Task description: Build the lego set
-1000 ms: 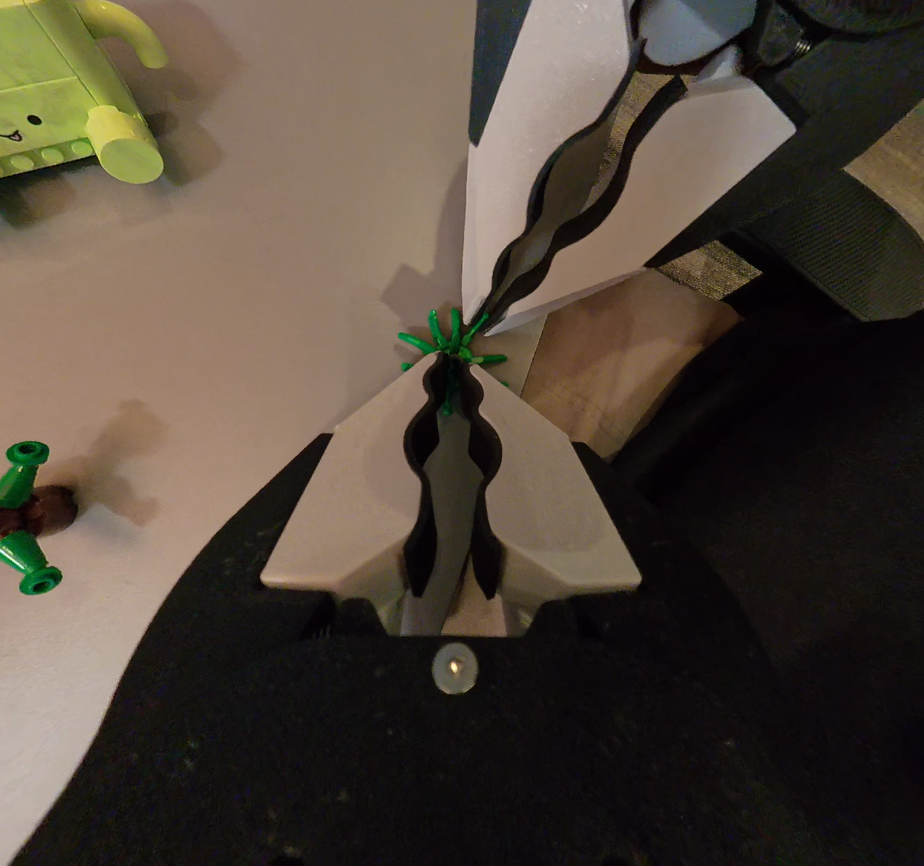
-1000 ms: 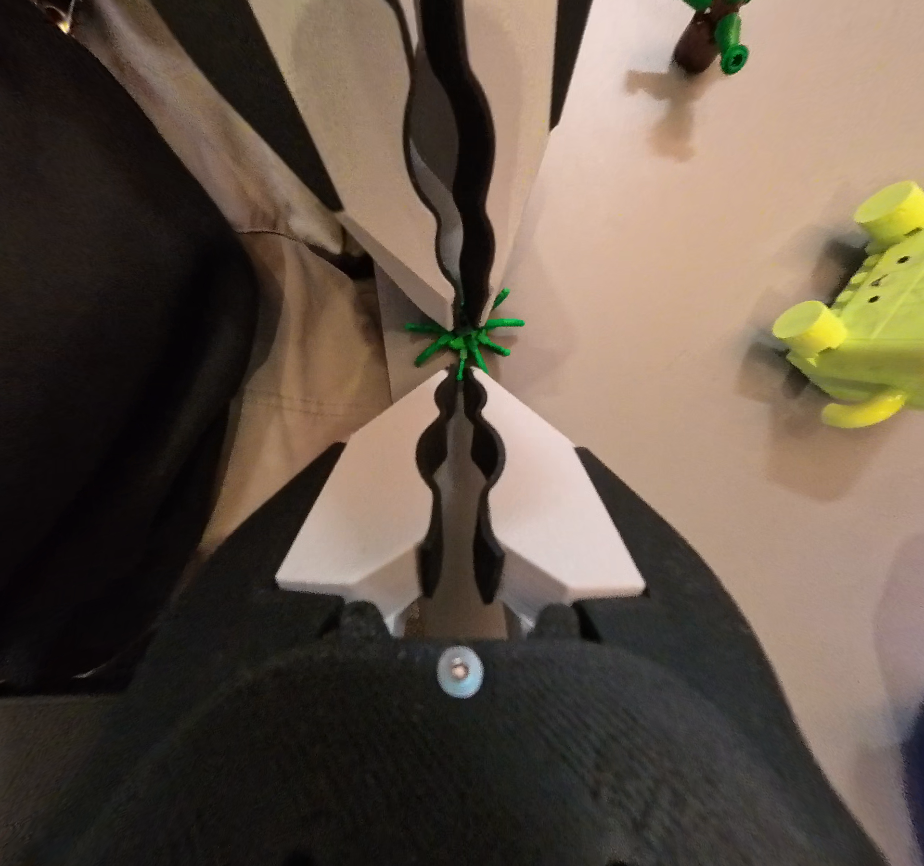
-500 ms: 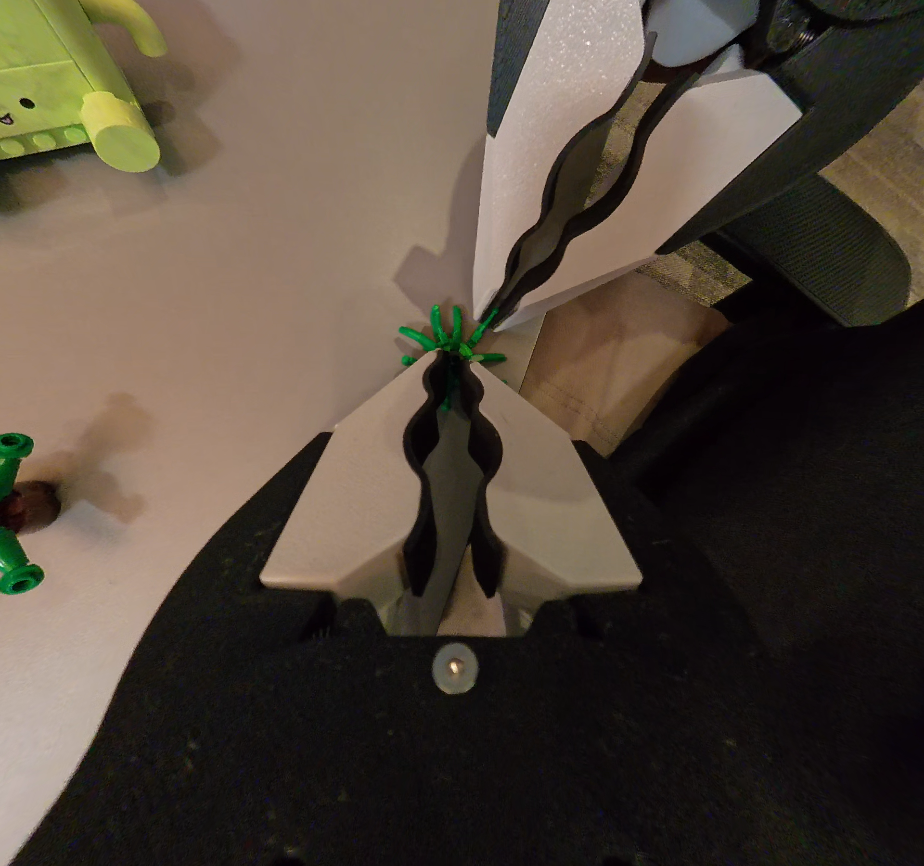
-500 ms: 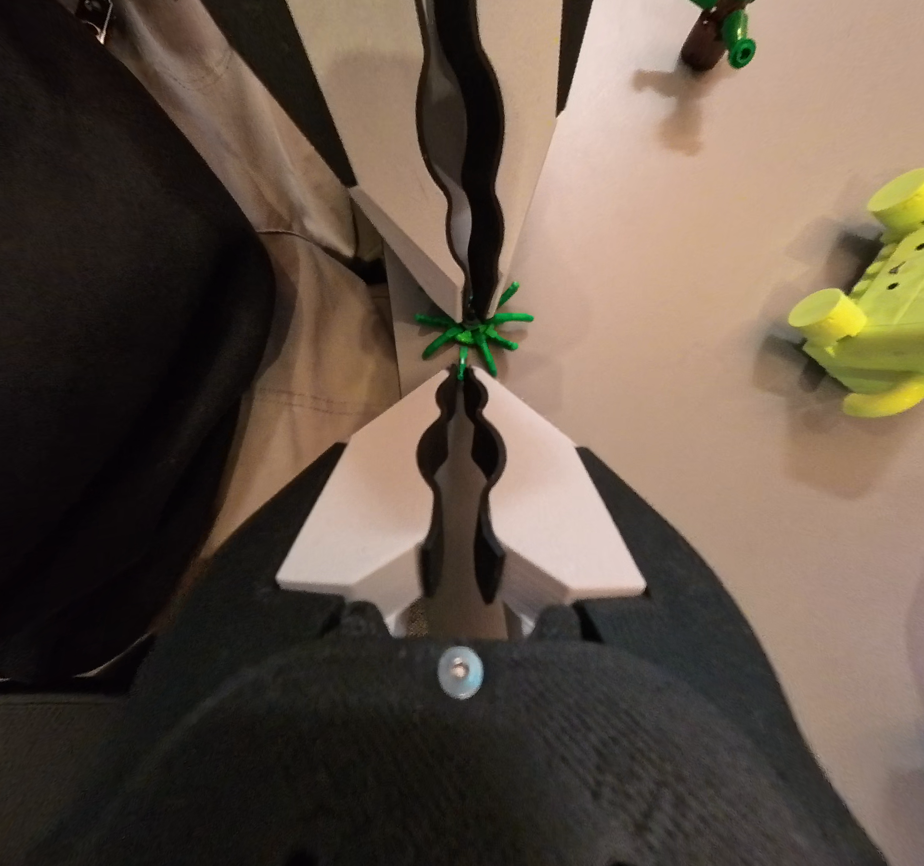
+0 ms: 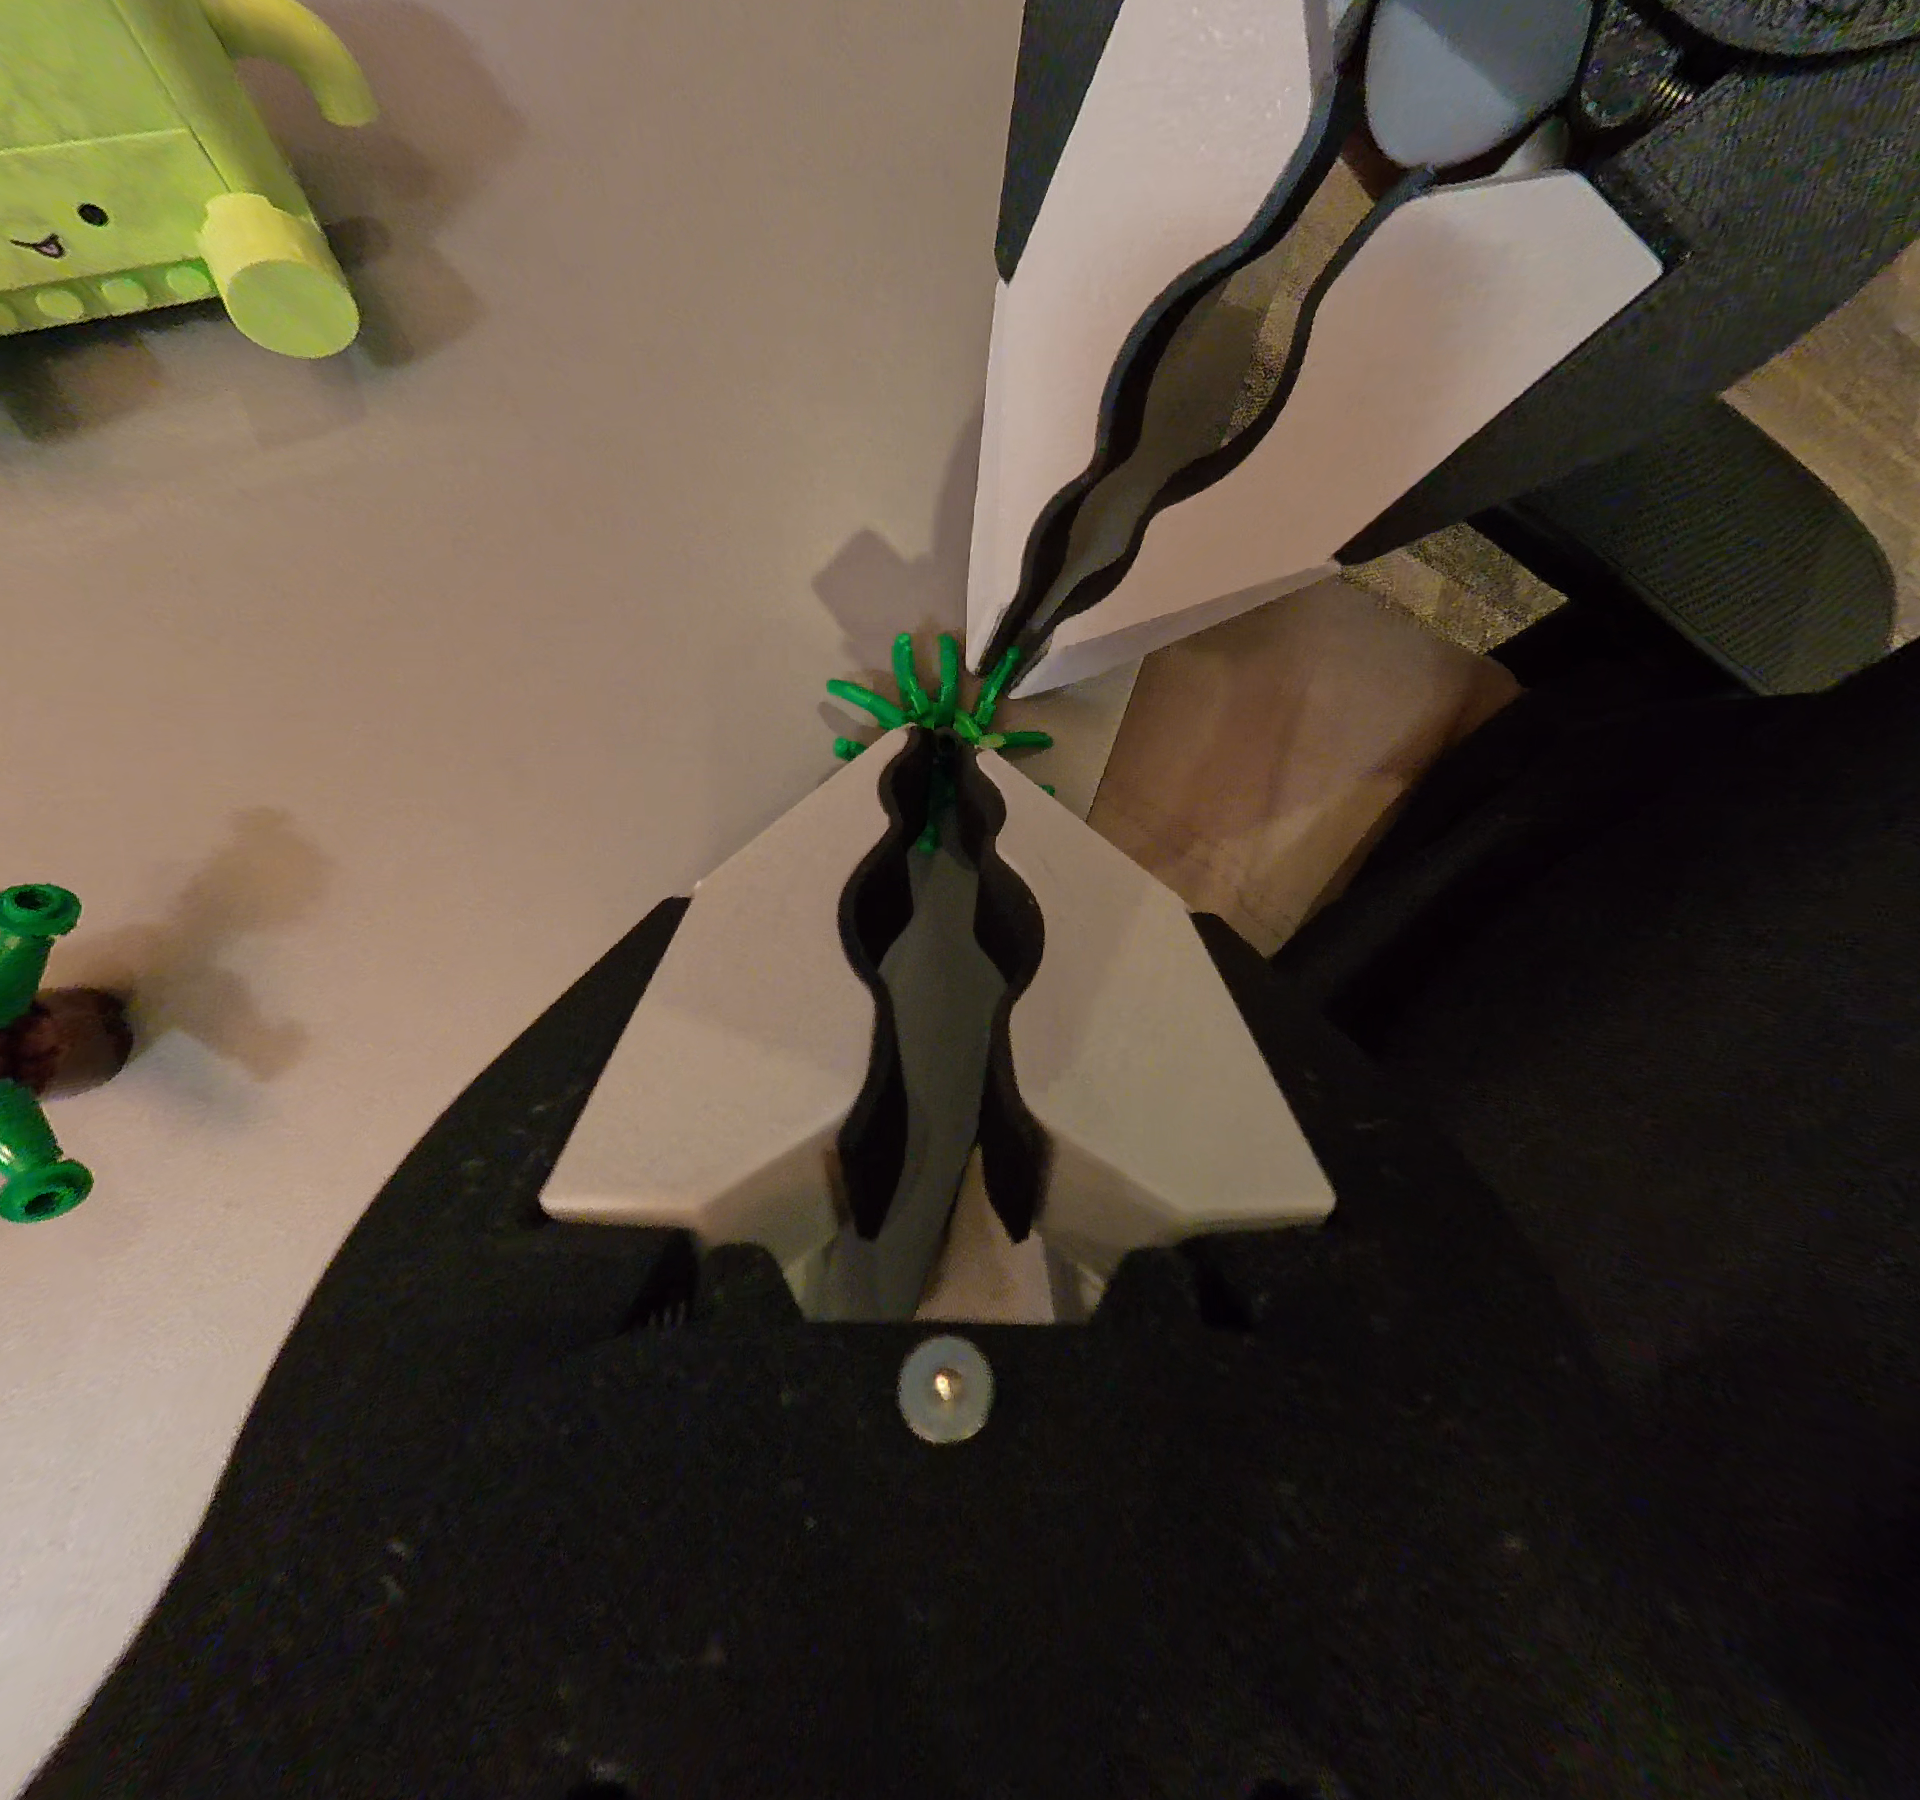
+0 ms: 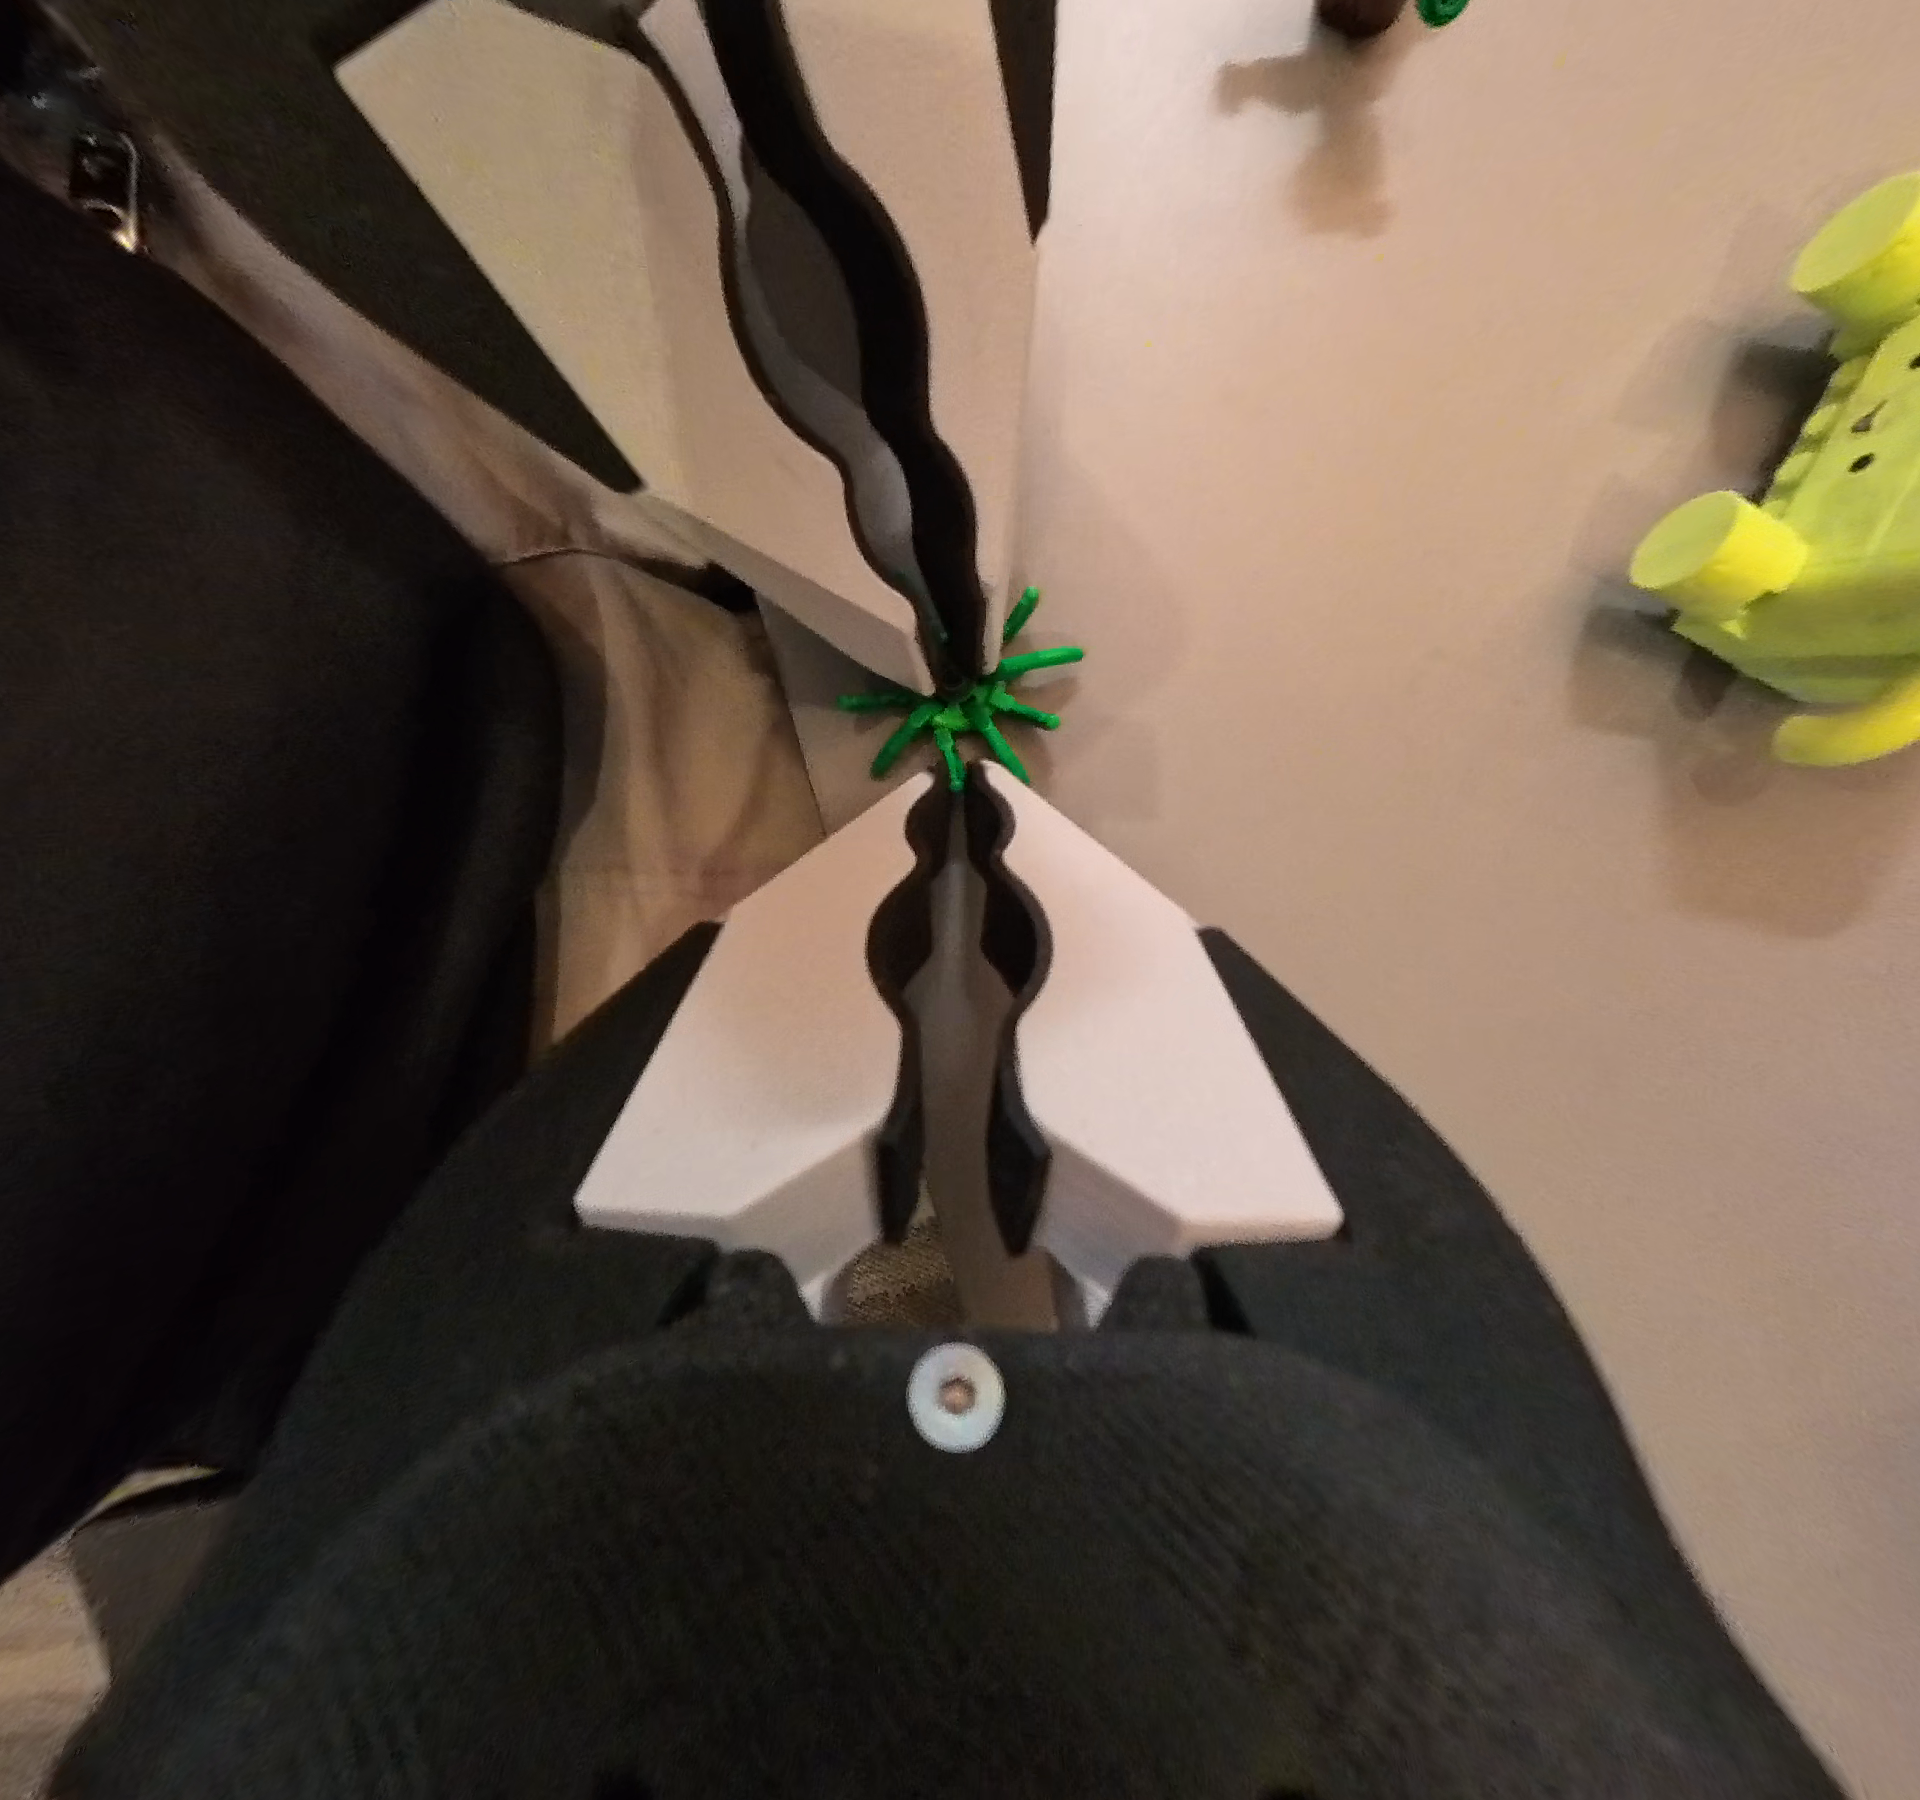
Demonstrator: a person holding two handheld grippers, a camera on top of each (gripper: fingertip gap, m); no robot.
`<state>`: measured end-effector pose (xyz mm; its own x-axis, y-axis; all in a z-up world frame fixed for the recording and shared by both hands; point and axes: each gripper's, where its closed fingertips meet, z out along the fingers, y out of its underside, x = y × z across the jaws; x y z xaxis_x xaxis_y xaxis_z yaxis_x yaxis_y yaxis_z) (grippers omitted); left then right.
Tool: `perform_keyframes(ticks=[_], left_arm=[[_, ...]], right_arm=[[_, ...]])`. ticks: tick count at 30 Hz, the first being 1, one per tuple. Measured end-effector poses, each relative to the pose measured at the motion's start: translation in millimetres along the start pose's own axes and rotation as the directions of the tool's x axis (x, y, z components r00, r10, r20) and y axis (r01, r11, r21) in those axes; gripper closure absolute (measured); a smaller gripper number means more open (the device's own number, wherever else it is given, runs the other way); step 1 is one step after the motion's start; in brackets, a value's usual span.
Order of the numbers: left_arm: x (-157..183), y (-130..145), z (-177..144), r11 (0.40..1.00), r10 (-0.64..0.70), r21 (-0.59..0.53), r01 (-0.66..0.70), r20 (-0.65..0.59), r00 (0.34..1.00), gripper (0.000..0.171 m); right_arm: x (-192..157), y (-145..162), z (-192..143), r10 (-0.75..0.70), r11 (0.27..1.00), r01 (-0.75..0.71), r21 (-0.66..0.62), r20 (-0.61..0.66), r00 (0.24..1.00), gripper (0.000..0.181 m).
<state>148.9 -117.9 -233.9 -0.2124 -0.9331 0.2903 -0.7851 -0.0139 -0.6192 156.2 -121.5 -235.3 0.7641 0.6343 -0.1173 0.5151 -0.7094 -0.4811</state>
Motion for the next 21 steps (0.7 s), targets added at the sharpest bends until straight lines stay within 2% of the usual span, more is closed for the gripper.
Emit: perform_keyframes(ticks=[4,10,14,21], left_arm=[[-0.3,0.1,0.1,1.0,0.009,0.006,-0.009,0.016,1.0,0.165],[-0.8,-0.1,0.1,1.0,-0.008,0.021,0.008,0.018,1.0,0.164],[-1.7,-0.1,-0.2,1.0,-0.001,0.017,0.001,0.029,1.0,0.165],[-1.3,-0.2,-0.1,1.0,-0.011,0.021,0.011,0.011,1.0,0.165]], right_arm=[[-0.2,-0.1,0.0,0.046,0.998,-0.045,0.053,-0.017,0.999,0.181],[-0.9,0.4,0.2,0.138,0.982,-0.117,0.145,-0.144,0.98,0.181],[-0.6,-0.4,0.3,0.213,0.963,-0.181,0.2,-0.152,0.965,0.18],[1.1,-0.1,-0.3,0.211,0.963,-0.172,0.207,-0.183,0.96,0.18]])
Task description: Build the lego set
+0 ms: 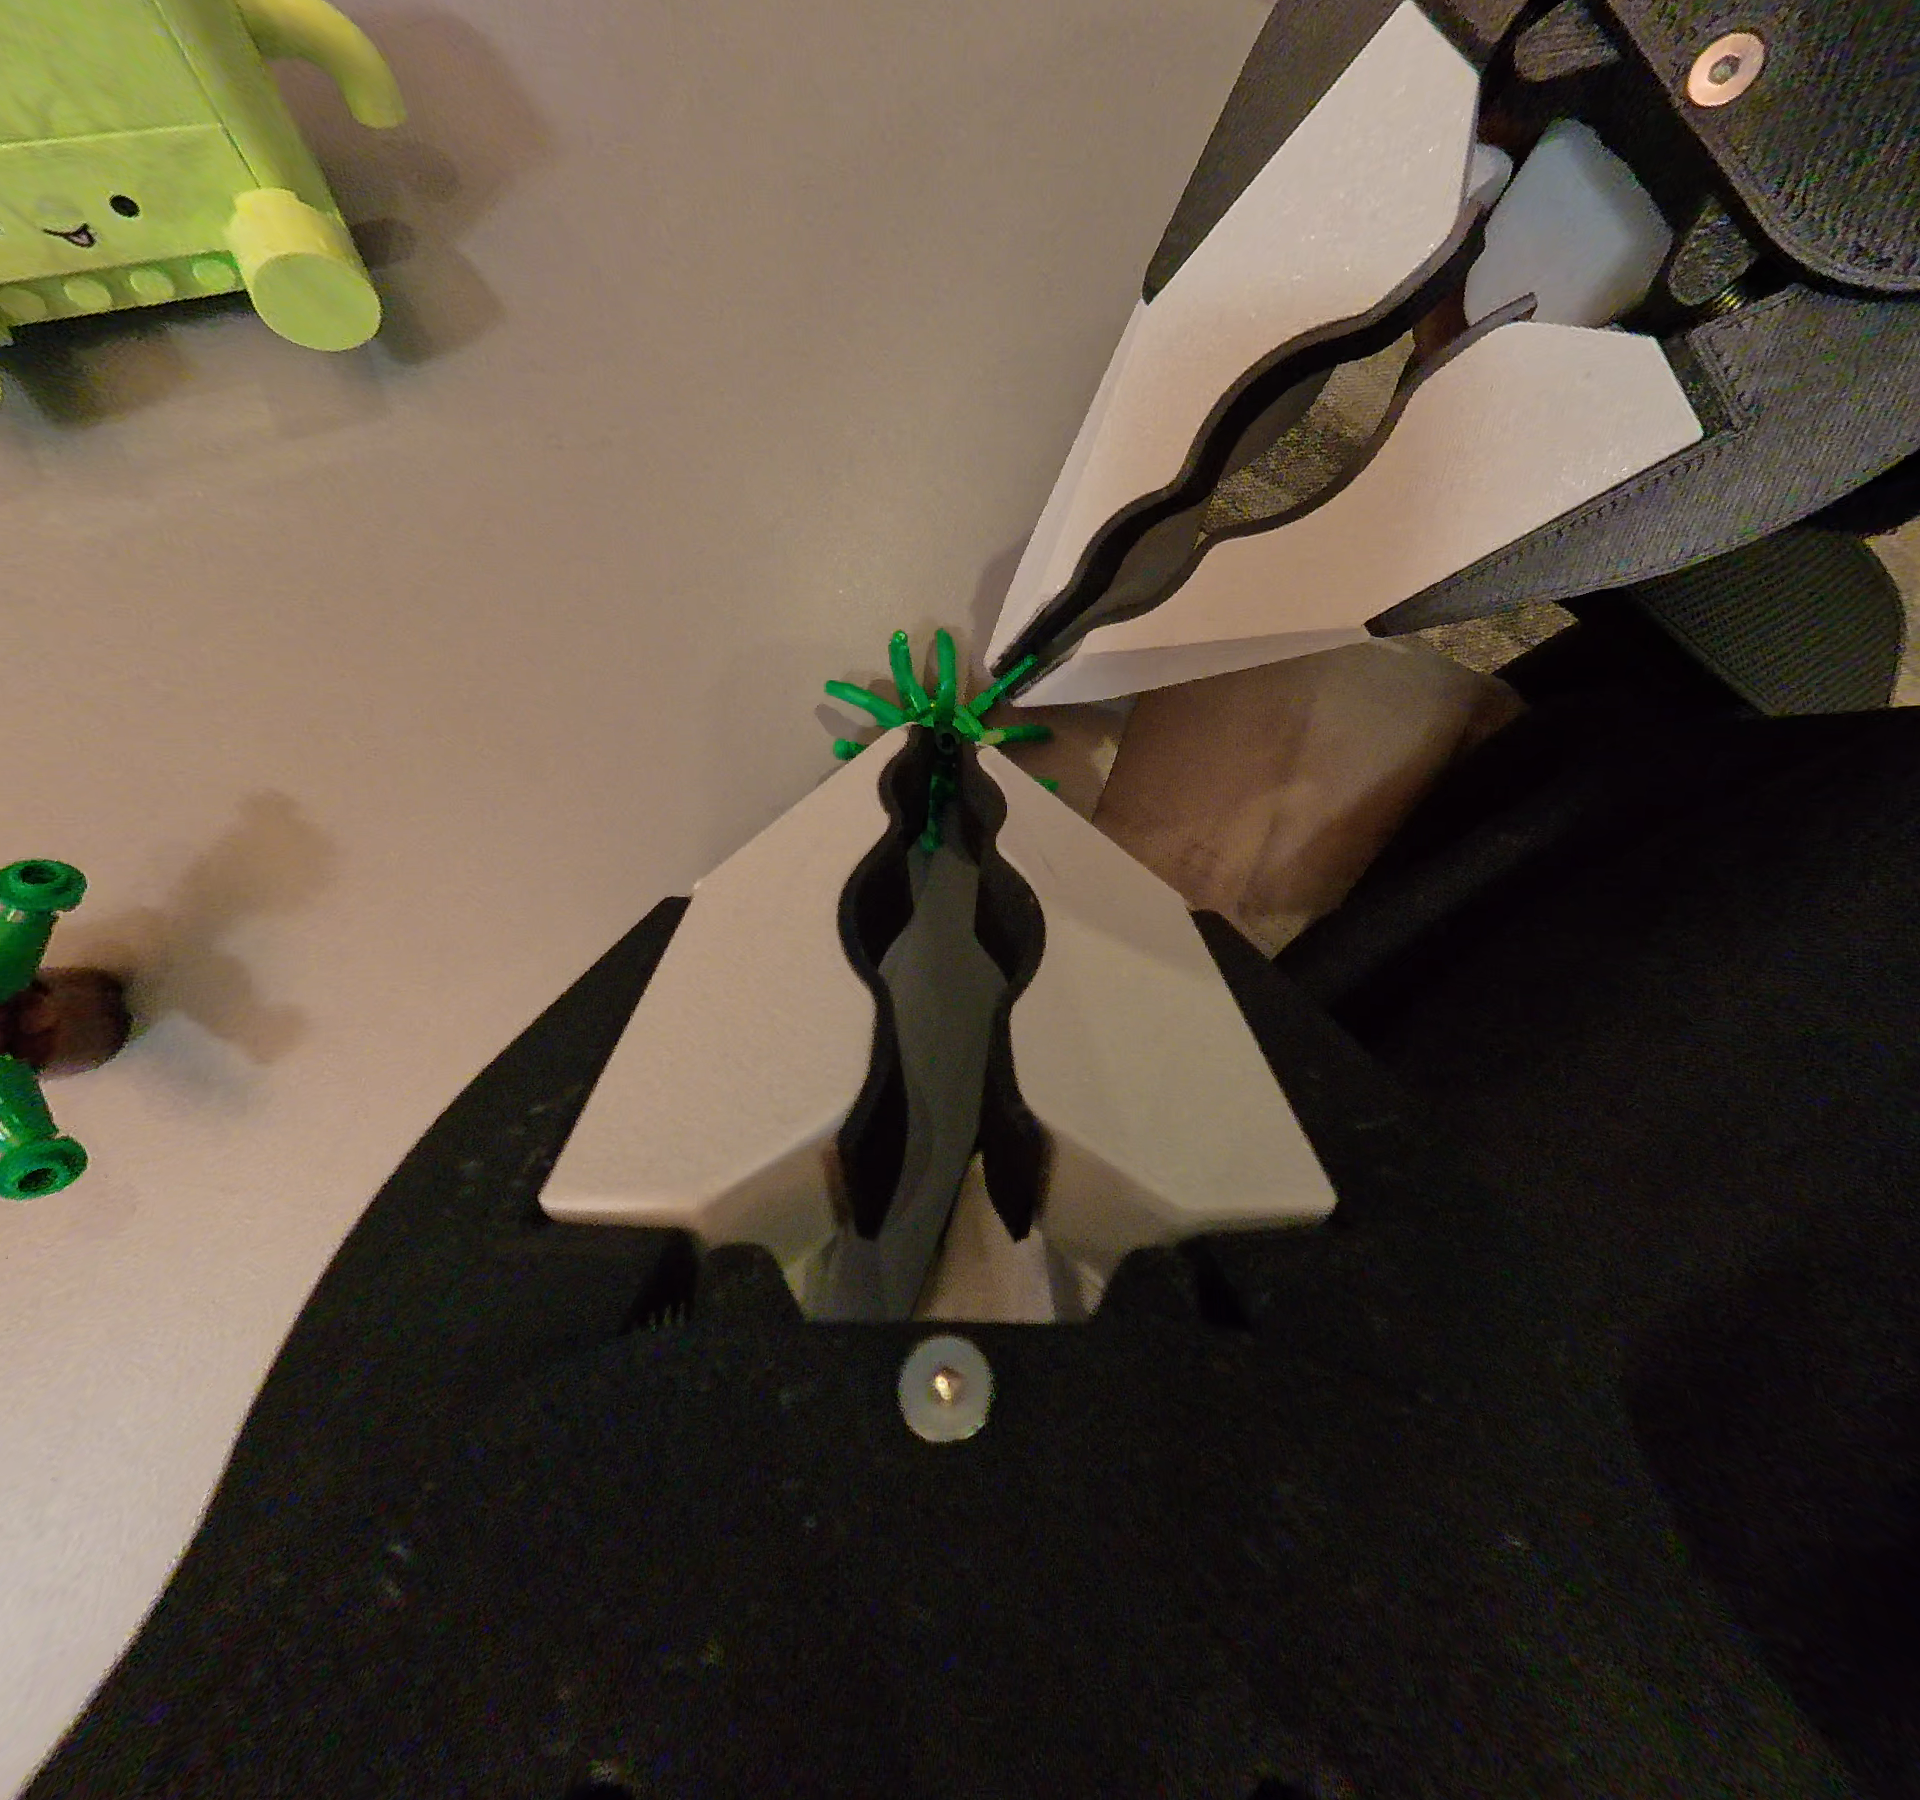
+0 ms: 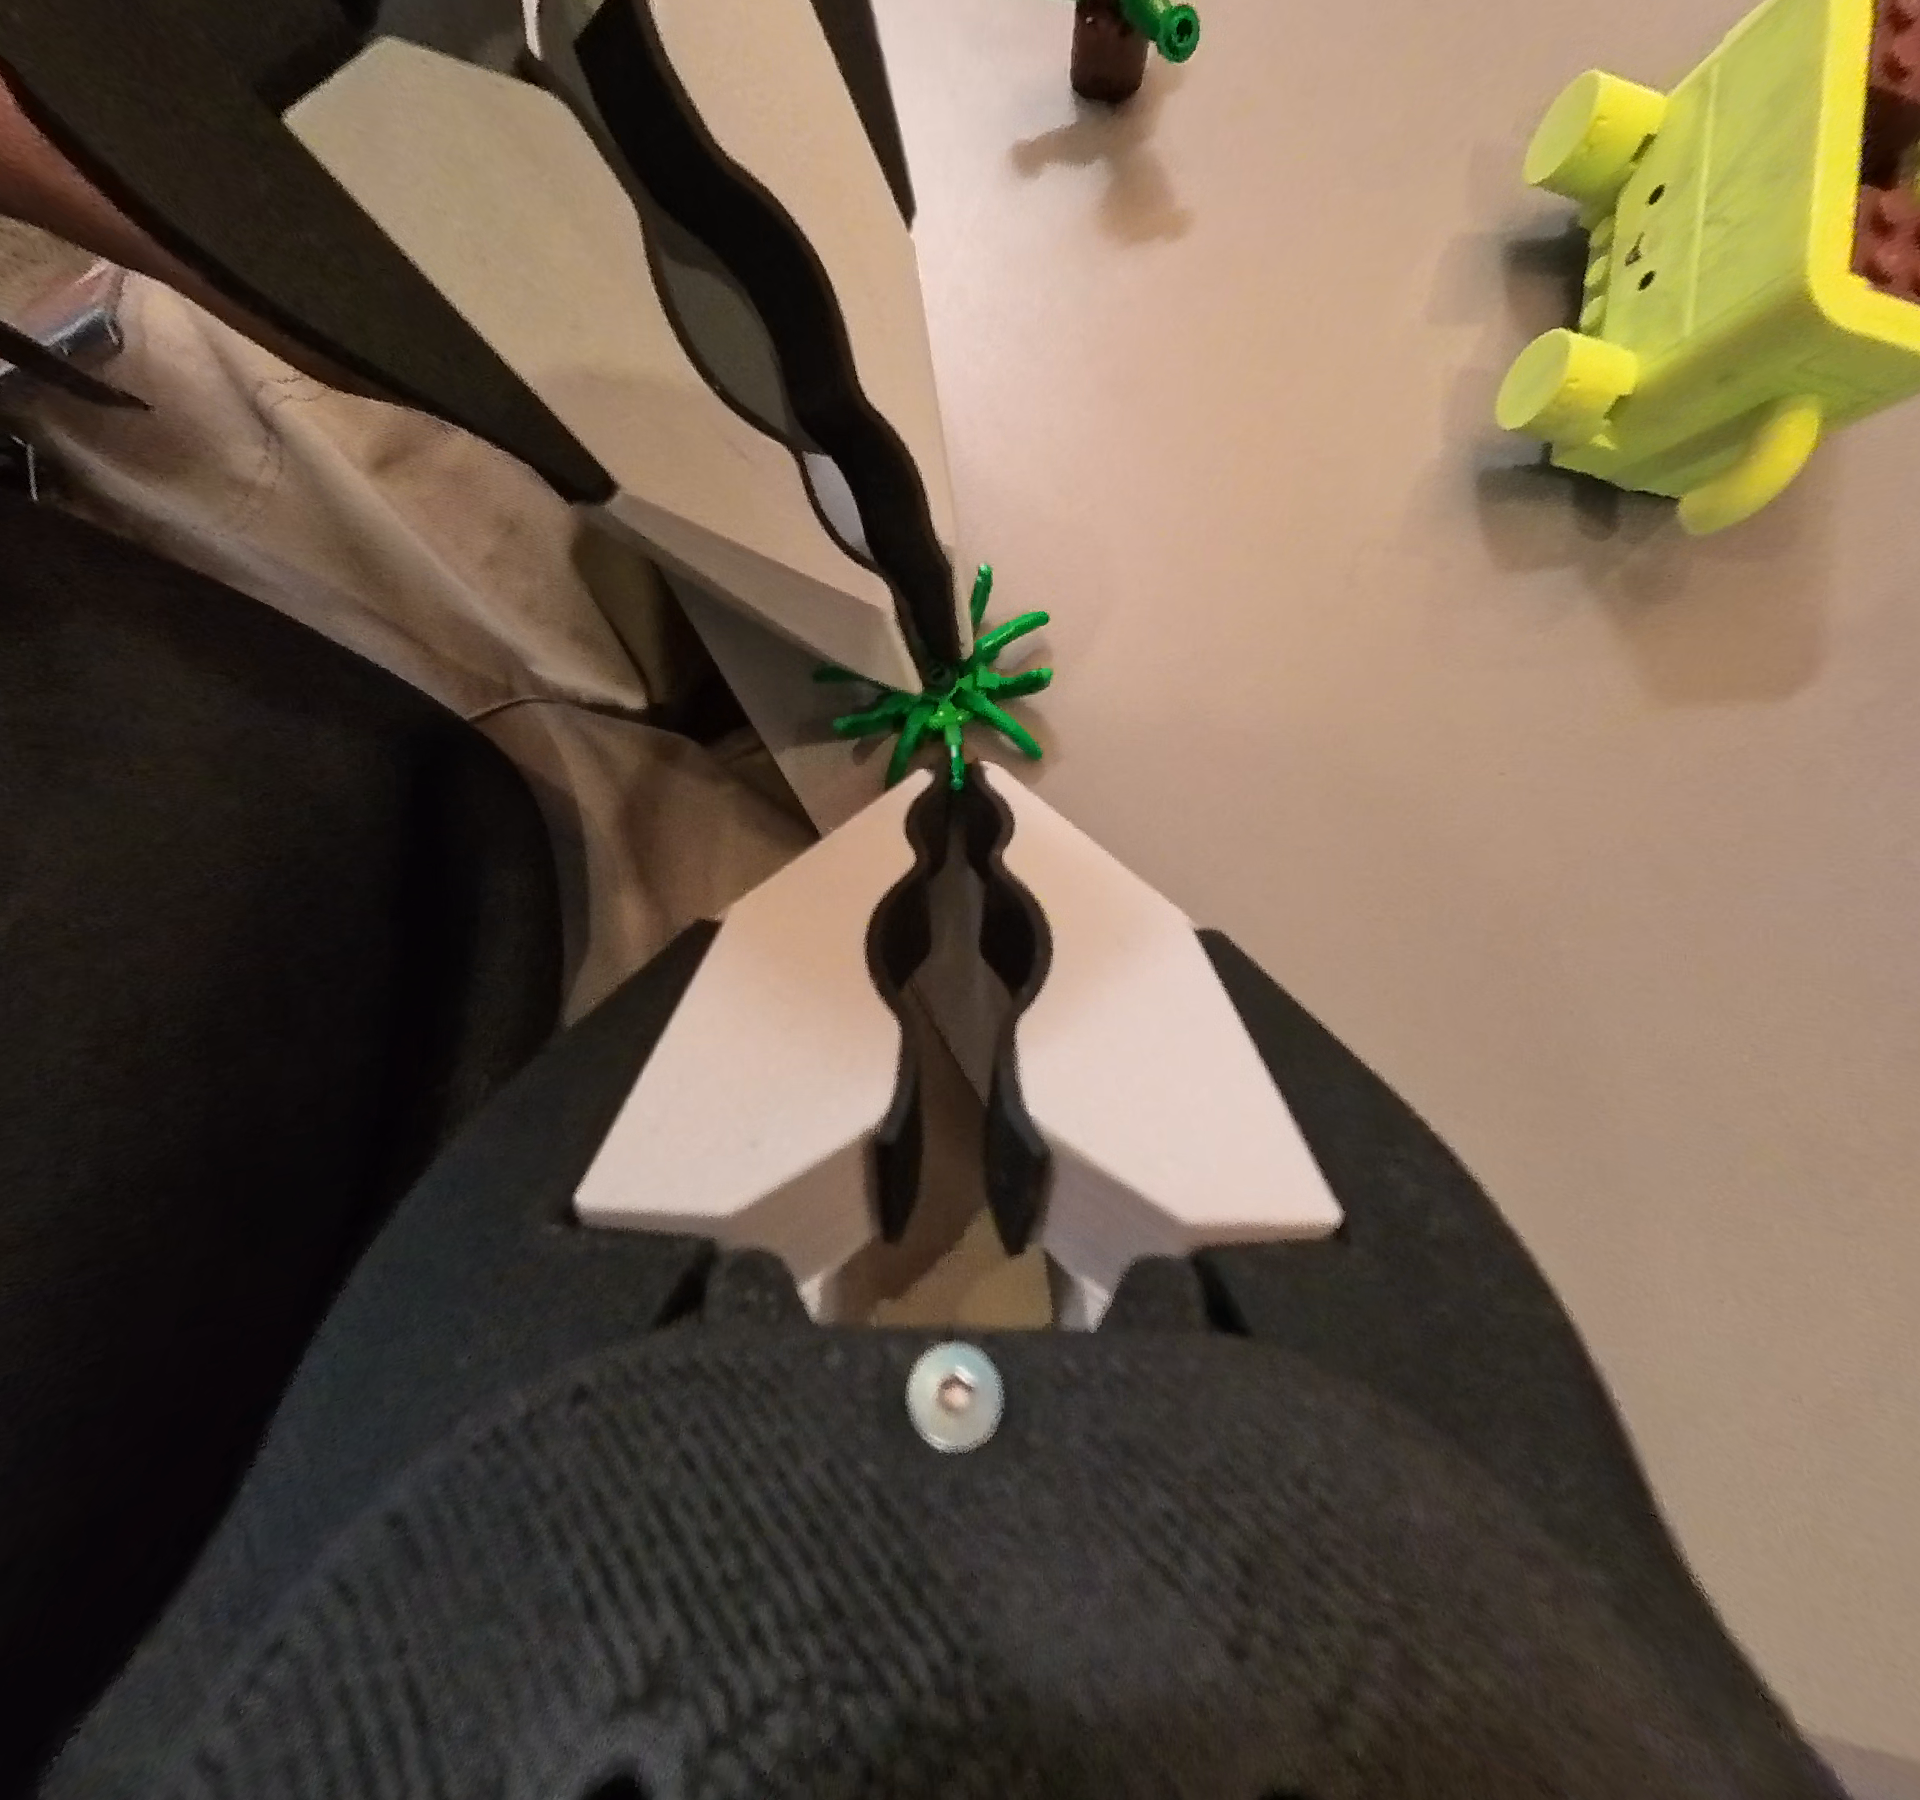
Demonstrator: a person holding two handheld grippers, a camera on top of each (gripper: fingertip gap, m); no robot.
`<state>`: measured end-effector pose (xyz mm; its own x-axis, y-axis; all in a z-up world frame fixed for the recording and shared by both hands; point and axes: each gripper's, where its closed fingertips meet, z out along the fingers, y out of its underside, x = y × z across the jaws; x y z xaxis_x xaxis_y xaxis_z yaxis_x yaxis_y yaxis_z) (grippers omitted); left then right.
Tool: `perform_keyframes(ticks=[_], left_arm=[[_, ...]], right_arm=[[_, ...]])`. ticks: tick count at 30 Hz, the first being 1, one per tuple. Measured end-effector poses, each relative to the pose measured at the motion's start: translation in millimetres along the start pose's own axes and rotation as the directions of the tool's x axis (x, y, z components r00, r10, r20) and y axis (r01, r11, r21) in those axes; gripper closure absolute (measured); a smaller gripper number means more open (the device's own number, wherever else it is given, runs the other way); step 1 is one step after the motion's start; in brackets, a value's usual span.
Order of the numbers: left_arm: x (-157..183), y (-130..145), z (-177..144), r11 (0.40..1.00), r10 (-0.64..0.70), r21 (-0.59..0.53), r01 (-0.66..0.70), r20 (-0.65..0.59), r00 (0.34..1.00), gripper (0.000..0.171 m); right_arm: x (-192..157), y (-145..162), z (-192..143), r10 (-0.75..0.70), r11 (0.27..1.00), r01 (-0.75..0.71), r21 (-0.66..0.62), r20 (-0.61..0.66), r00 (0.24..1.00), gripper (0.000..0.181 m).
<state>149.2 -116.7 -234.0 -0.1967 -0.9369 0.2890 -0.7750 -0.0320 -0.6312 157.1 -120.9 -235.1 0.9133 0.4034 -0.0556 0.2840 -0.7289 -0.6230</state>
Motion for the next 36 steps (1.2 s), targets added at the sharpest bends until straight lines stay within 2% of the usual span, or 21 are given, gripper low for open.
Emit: perform_keyframes(ticks=[11,27,36], left_arm=[[-0.5,0.1,0.1,1.0,0.014,-0.001,-0.014,0.018,1.0,0.165],[-1.9,1.2,-0.7,1.0,-0.007,-0.014,0.007,0.008,1.0,0.164],[-3.6,1.9,-1.5,0.999,-0.036,0.004,0.036,-0.008,0.999,0.163]], right_arm=[[0.4,-1.1,0.2,-0.149,0.989,0.148,0.018,0.074,0.986,0.18],[0.5,-3.8,1.7,-0.174,0.982,0.16,0.101,0.154,0.973,0.181],[1.3,-6.1,3.6,-0.186,0.98,0.171,0.105,0.151,0.971,0.181]])
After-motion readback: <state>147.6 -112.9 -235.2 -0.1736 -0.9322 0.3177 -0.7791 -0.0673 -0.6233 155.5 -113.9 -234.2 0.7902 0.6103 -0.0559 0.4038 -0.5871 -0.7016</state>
